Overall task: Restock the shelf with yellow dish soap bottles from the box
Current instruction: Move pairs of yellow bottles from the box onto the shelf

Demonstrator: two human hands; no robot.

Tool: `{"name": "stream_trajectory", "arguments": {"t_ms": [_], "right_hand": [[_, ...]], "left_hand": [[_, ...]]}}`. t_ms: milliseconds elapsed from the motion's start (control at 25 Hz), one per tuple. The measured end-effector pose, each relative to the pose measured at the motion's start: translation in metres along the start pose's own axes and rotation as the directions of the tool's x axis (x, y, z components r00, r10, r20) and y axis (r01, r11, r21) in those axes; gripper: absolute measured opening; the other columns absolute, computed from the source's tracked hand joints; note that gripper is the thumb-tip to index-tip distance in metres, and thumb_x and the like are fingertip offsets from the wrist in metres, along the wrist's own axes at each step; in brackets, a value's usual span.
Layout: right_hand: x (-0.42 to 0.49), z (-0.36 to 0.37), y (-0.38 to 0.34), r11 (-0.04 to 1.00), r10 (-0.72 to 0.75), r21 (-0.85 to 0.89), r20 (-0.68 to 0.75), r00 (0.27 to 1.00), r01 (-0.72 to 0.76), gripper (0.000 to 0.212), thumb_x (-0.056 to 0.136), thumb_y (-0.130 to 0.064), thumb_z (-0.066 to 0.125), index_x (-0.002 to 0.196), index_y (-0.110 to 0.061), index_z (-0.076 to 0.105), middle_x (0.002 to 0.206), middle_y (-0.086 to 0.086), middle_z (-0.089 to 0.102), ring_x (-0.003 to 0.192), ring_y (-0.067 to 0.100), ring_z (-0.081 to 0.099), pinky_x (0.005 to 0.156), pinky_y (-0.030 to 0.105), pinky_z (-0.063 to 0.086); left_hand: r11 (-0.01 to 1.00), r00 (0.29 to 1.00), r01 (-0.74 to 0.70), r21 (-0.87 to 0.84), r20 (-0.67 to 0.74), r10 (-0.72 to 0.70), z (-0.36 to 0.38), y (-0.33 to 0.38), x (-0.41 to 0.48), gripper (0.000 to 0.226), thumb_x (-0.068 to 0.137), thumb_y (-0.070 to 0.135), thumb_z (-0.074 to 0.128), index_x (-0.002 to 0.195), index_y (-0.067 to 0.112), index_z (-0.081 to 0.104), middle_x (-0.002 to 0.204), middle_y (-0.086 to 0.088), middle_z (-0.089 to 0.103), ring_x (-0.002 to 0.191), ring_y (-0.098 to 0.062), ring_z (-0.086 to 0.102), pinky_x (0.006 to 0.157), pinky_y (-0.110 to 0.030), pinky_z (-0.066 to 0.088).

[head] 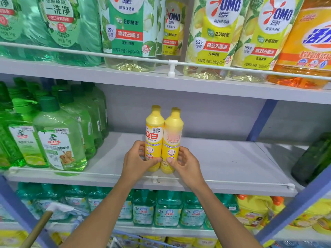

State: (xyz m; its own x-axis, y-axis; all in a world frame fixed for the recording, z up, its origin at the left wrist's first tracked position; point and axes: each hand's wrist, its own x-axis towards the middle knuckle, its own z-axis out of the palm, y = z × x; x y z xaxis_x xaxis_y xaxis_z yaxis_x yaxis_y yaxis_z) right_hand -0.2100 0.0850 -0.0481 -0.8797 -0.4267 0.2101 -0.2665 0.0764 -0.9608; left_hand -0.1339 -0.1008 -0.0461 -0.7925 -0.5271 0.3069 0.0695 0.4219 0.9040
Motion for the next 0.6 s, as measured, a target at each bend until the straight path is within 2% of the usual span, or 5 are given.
{"name": "stream_trajectory", "arguments": {"t_ms": [200,440,600], "right_hand": [[0.003,0.003,0.003,0.999,0.017,-0.032,-0.004,1.000,-0.017,0.056,0.082,-0.012,0.083,0.132,-0.006,0.059,0.116,-0.008,0.070,0.099,-0.012,0.066,0.077,0.006,0.051],[0.024,0.004,0.000,0.997,0.021,-0.073,-0.026,0.999,-0.023,0.054,0.082,-0.012,0.083,0.130,-0.004,0.061,0.118,0.003,0.071,0.089,-0.018,0.065,0.073,0.003,0.049],[0.044,0.009,0.005,0.996,0.025,-0.089,-0.049,0.998,-0.029,0.053,0.082,-0.010,0.082,0.129,-0.003,0.060,0.110,-0.003,0.068,0.083,-0.022,0.063,0.069,0.000,0.047]], "left_hand": [[0.996,0.983,0.059,-0.067,0.176,-0.046,-0.013,-0.012,0.007,0.057,0.069,0.024,0.092,0.121,0.021,0.067,0.108,0.009,0.076,0.100,-0.011,0.070,0.089,-0.036,0.060],[0.994,0.991,0.099,0.046,0.088,-0.103,-0.001,-0.004,0.022,0.058,0.063,0.033,0.094,0.113,0.021,0.066,0.104,0.006,0.073,0.089,-0.012,0.071,0.079,-0.033,0.061],[0.987,0.989,0.135,0.091,0.043,-0.139,0.009,0.000,0.038,0.056,0.067,0.033,0.092,0.112,0.019,0.062,0.104,0.004,0.069,0.086,-0.013,0.069,0.076,-0.029,0.059]]}}
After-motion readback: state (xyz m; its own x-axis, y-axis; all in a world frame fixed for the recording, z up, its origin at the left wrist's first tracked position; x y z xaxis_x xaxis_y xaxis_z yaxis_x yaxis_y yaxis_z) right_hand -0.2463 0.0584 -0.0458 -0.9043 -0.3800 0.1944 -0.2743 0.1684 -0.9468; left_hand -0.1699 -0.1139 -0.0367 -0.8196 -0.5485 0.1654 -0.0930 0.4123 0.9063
